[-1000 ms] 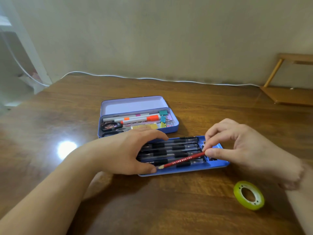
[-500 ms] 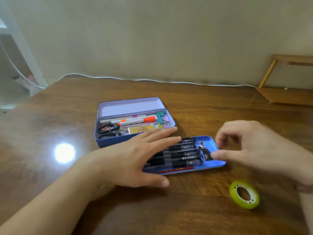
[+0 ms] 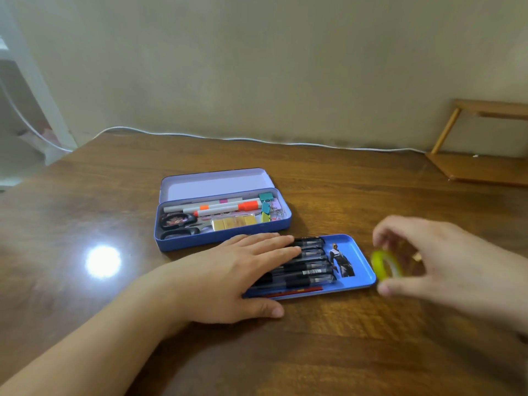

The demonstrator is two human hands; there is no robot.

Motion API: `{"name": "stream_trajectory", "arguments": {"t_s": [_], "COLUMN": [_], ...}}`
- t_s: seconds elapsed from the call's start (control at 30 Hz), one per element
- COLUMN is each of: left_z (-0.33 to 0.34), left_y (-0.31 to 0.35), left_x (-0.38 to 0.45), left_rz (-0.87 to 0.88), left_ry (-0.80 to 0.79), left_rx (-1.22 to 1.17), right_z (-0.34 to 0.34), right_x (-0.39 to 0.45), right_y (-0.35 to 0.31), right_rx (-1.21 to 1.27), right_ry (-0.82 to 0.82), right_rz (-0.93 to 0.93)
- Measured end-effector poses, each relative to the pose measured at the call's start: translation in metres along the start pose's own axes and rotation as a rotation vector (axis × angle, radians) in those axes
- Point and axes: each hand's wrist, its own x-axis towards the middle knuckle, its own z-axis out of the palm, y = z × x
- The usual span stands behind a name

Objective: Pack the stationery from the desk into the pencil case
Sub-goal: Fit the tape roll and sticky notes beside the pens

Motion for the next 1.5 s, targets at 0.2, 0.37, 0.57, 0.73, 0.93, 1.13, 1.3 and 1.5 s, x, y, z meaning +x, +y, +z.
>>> {"name": "stream_trajectory", "arguments": {"t_s": [0.2, 0.37, 0.57, 0.73, 0.93, 1.13, 1.3, 1.5], "left_z": [0.0, -0.003, -0.006, -0.004, -0.004, -0.003, -0.002, -0.002], "left_y": [-0.001, -0.002, -0.002, -0.002, -0.003, -0.004, -0.005, -0.006], "left_x": [0.001, -0.001, -0.004, -0.002, -0.003, -0.003, -0.003, -0.002], "left_rz": [0.001, -0.001, -0.015, -0.008, -0.008, -0.012, -0.008, -0.018], "left_ry": [-0.017, -0.018, -0.018, -0.022, -0.006, -0.003, 0.006, 0.002], "left_rx": [-0.008, -0.017, -0.04, -0.051, -0.058, -0.067, -0.064, -0.071], "right_z": [0.031, 0.04, 0.014, -0.008, 0.003, 0.006, 0.005, 0.022], "right_x": [0.033, 0.04, 0.032, 0.018, 0.025, 0.03, 0.028, 0.027], "right_y": [-0.008, -0.003, 0.021, 0.062, 0.063, 0.068, 0.048, -0.001], "right_rx": [0.13, 0.096, 0.103, 0.067, 0.041, 0.007, 0.074, 0.267], "right_ry": [0.14, 0.155, 0.233, 0.166, -0.087, -0.006, 0.158, 0.026], "right_rz": [-0.104, -0.083, -0.035, 0.208, 0.298, 0.311, 0.094, -0.261]}}
